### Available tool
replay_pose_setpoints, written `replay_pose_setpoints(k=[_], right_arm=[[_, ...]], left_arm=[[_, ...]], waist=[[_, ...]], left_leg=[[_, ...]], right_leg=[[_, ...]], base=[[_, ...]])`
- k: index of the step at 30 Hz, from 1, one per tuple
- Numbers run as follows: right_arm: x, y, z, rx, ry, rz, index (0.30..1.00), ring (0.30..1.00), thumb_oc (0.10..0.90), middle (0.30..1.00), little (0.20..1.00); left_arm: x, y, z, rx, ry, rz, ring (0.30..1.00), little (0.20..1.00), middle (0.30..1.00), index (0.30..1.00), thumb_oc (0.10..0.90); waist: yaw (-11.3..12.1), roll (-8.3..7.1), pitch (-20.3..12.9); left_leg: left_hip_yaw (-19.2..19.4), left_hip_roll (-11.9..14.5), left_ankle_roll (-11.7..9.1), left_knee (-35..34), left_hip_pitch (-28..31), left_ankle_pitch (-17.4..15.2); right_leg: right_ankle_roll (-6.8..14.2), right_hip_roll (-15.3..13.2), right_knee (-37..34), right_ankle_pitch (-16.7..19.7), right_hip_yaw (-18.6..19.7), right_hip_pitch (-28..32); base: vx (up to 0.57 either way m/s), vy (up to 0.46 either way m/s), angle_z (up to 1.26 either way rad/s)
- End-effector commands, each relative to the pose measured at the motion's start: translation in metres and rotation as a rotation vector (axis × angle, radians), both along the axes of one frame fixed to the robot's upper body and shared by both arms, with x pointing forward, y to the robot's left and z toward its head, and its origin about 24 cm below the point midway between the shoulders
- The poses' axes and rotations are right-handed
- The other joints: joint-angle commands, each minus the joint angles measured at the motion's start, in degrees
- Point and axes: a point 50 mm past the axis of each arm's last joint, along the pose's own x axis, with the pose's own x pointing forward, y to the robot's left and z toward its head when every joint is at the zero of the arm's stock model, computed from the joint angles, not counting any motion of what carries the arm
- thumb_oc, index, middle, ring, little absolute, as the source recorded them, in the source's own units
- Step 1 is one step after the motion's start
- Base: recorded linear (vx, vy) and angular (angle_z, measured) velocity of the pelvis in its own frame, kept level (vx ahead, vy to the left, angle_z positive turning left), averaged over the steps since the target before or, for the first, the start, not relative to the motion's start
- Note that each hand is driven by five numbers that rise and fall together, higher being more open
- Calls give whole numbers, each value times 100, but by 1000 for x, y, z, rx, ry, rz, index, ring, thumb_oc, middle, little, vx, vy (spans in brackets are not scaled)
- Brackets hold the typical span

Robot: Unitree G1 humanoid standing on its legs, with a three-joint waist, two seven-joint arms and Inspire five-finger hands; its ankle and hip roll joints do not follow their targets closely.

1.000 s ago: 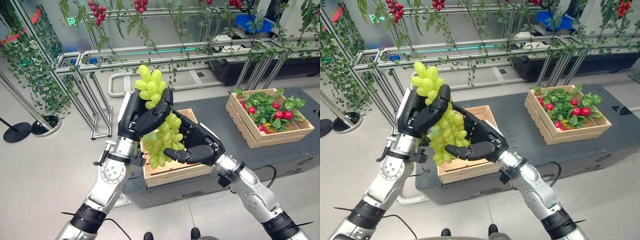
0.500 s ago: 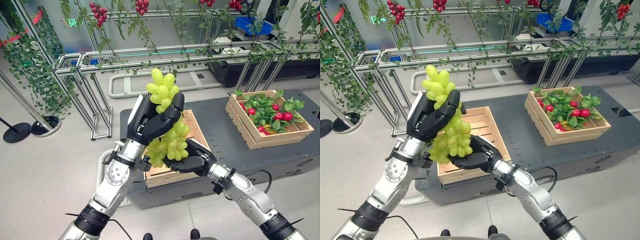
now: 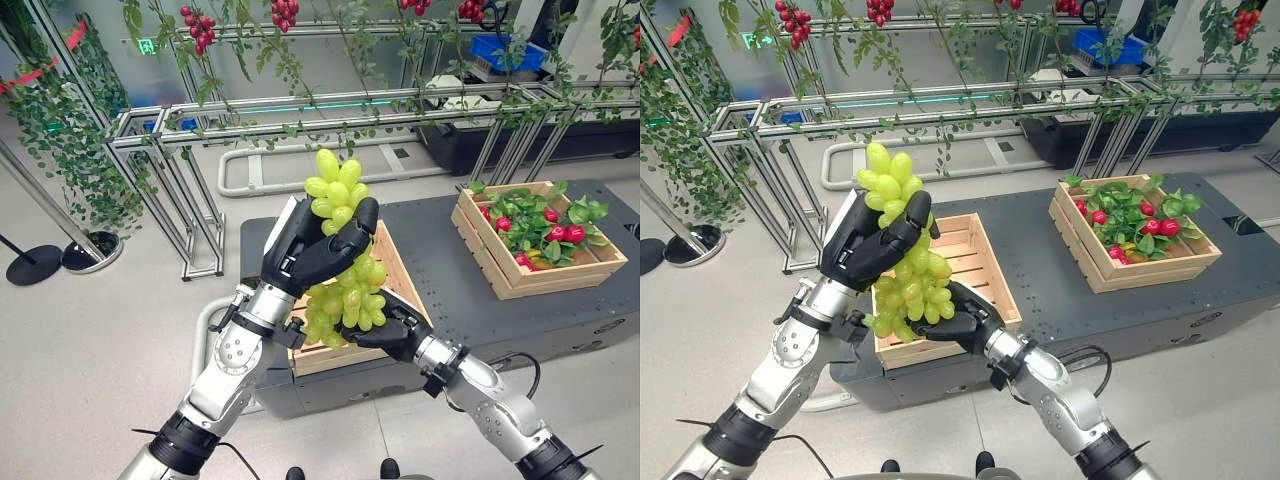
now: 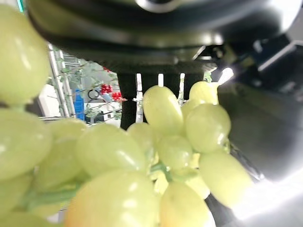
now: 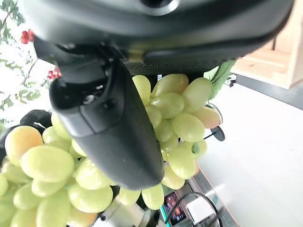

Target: Pick up the fruits from the basket on one side to the basket on the other side

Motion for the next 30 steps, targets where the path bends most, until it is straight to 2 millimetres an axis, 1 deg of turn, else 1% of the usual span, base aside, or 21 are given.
replay_pose_setpoints(k=[1,4,9,11,13,15,17,19,20,22,24,25,26,28,29,30], right_arm=[[13,-8,31,146,-173,-118,300,300,400,300,300],[13,-16,29,134,-174,-157,300,300,400,300,300],[16,-31,33,116,-213,-204,300,300,400,300,300],[17,-39,36,114,-232,-244,300,300,400,300,300],[17,-44,38,105,-241,-259,300,300,400,300,300],[17,-48,39,106,-262,-255,300,300,400,300,300],[19,-47,44,127,-284,-247,300,300,400,300,300],[25,-40,50,174,-301,-251,300,300,400,300,300],[28,-36,53,200,-306,-256,300,300,400,300,300],[31,-35,57,213,-319,-273,300,300,400,300,300],[30,-39,60,225,-349,-309,300,300,400,300,300],[29,-40,60,226,-365,-327,300,300,400,300,300],[29,-40,60,228,-367,-328,300,300,400,300,300],[27,-40,63,254,-385,-358,300,300,400,300,300],[26,-40,64,260,-392,-364,300,300,400,300,300],[25,-40,65,265,-391,-357,300,300,400,300,300]], left_arm=[[4,7,34,-69,-193,55,900,900,900,900,800],[6,18,31,-70,-188,134,900,900,900,900,800],[8,31,30,-80,-207,236,900,900,900,900,800],[8,41,27,-96,-209,286,900,900,900,900,800],[6,45,27,-107,-211,310,900,900,900,900,800],[2,53,26,-105,-232,405,900,900,900,900,800],[-1,57,25,-82,-251,477,900,900,900,900,800],[0,62,23,-50,-242,541,900,900,900,900,800],[1,64,21,-13,-260,576,900,900,900,900,800],[3,67,22,1,-273,591,900,900,900,900,800],[5,70,24,-20,-274,565,900,900,900,900,800],[6,69,25,-40,-271,523,900,900,900,900,800],[7,68,25,-41,-273,517,900,900,900,900,800],[10,57,31,-26,-303,435,900,900,900,900,800],[10,50,34,-27,-321,402,900,900,900,900,800],[11,48,36,-29,-320,386,900,900,900,900,800]], waist=[[89,-89,-424],[66,-105,-418],[75,-133,-358],[108,-162,-313],[135,-171,-297],[252,-173,-238],[388,-185,-176],[509,-199,-106],[532,-196,-70],[526,-180,-31],[469,-151,-20],[417,-137,12],[399,-135,24],[263,-135,156],[206,-141,217],[190,-145,241]], left_leg=[[-73,154,-37,12,-20,-393],[-82,196,-60,12,-85,-339],[-302,269,-123,12,-343,-217],[-472,217,-100,12,-403,-201],[-564,160,-83,12,-410,-196],[-1056,-227,50,31,-360,-251],[-1408,-515,125,266,-377,-402],[-1616,-758,200,512,-383,-553],[-1596,-821,231,570,-351,-607],[-1503,-887,271,625,-319,-658],[-1322,-968,335,677,-310,-722],[-1191,-998,376,672,-282,-762],[-1153,-1008,387,678,-273,-780],[-924,-1088,477,739,-218,-920],[-799,-1145,512,763,-217,-991],[-728,-1155,525,793,-225,-1019]], right_leg=[[141,-131,17,-115,-74,13],[110,-76,11,-92,-11,-73],[41,55,11,-75,101,-304],[5,127,11,-73,188,-357],[-7,153,11,-73,237,-353],[-22,221,11,-31,490,-340],[20,184,11,28,677,-350],[69,128,11,105,852,-335],[84,109,11,125,922,-306],[109,69,11,166,980,-278],[186,-45,11,263,1012,-315],[259,-115,11,343,1037,-365],[280,-131,11,375,1051,-394],[448,-272,69,616,1103,-728],[497,-379,23,755,1016,-949],[503,-395,63,764,931,-1034]], base=[[-46,-109,-1],[-58,-115,-3],[-106,-113,-8],[-80,-73,-16],[-42,11,-34],[-43,115,-50],[-76,156,-79],[-84,228,-77],[-79,254,-102],[-92,250,-125],[-138,327,-75],[-103,242,-32],[-131,279,-24],[-154,294,-10],[-159,275,-13],[-142,212,-38]])
